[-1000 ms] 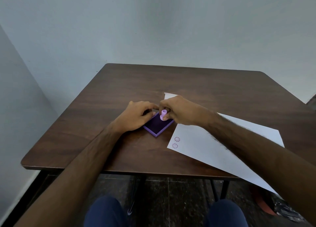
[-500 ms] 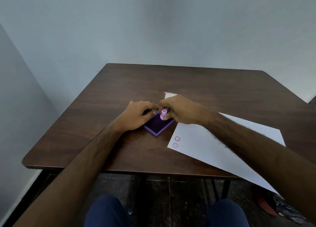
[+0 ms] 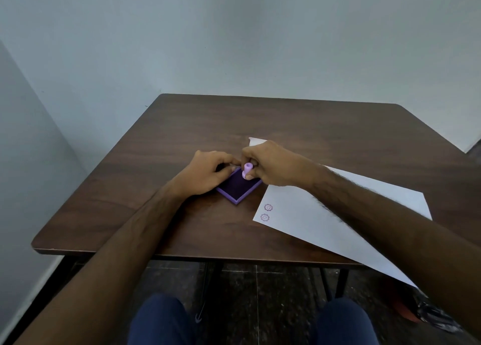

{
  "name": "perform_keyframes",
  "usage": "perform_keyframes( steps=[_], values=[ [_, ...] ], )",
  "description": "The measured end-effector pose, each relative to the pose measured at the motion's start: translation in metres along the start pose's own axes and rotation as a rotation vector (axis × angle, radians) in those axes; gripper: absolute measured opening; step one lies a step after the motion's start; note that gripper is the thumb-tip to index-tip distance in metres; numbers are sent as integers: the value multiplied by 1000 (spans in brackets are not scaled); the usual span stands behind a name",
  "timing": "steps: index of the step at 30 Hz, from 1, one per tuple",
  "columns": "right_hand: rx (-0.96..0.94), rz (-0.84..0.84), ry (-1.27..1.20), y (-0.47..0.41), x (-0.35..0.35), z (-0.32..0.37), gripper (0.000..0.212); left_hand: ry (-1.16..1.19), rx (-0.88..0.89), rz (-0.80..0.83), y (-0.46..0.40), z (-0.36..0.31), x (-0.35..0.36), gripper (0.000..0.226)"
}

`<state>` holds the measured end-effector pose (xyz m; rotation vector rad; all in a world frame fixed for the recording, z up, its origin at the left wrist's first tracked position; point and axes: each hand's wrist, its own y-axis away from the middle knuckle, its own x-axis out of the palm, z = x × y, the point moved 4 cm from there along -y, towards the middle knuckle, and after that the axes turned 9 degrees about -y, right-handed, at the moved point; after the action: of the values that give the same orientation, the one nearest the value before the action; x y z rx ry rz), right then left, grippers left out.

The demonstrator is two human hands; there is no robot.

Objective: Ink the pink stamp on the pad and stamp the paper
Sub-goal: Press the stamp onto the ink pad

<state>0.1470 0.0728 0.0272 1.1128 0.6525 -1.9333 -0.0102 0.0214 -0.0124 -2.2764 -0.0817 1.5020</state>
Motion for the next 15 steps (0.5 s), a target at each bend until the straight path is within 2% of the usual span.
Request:
perform_keyframes(
  steps=[9, 13, 15],
  values=[
    [-60, 58, -30, 0, -7, 0, 8, -51, -4, 32, 1, -3, -2, 23],
    [-1, 47, -18, -2, -1, -1, 6, -44, 6, 41, 1, -3, -2, 24],
    [23, 21, -8, -3, 1, -2, 18, -33, -1, 36, 1, -2, -2, 25]
  ],
)
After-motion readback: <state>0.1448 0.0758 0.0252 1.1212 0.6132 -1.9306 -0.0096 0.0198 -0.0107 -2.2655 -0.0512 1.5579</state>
